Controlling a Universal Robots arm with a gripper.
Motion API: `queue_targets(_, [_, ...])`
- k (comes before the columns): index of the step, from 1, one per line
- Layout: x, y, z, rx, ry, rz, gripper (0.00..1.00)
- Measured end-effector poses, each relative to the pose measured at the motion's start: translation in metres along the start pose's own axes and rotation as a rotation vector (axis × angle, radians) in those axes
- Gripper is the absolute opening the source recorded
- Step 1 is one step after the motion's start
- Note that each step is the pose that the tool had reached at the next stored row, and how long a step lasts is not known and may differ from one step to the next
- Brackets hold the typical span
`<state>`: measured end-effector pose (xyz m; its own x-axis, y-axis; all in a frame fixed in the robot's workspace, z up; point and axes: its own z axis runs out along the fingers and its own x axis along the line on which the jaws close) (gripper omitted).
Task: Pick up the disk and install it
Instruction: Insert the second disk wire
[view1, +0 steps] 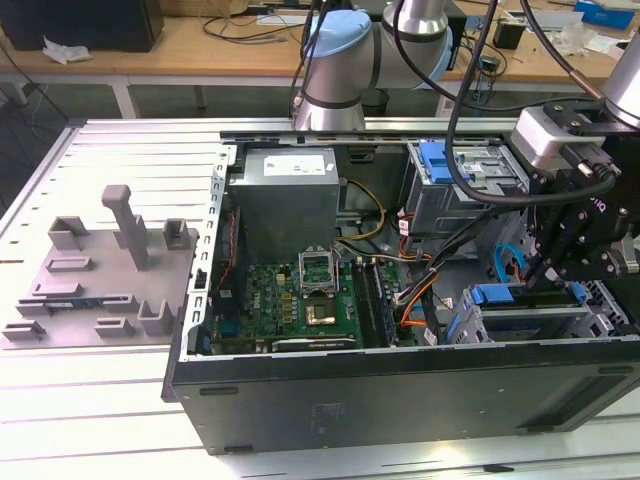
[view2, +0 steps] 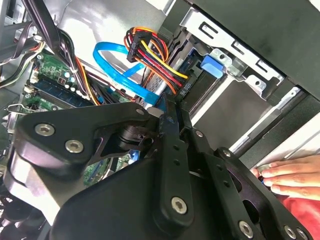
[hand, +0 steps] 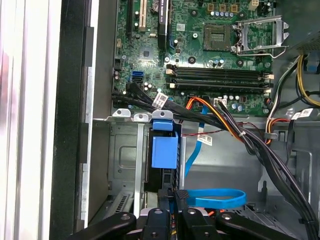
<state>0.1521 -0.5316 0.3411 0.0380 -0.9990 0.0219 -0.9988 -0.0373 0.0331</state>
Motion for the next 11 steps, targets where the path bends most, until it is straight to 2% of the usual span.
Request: queue_targets(11, [-0.0001,-0.0001,0.0029,0.0001,-0.0001,0.000,0.16])
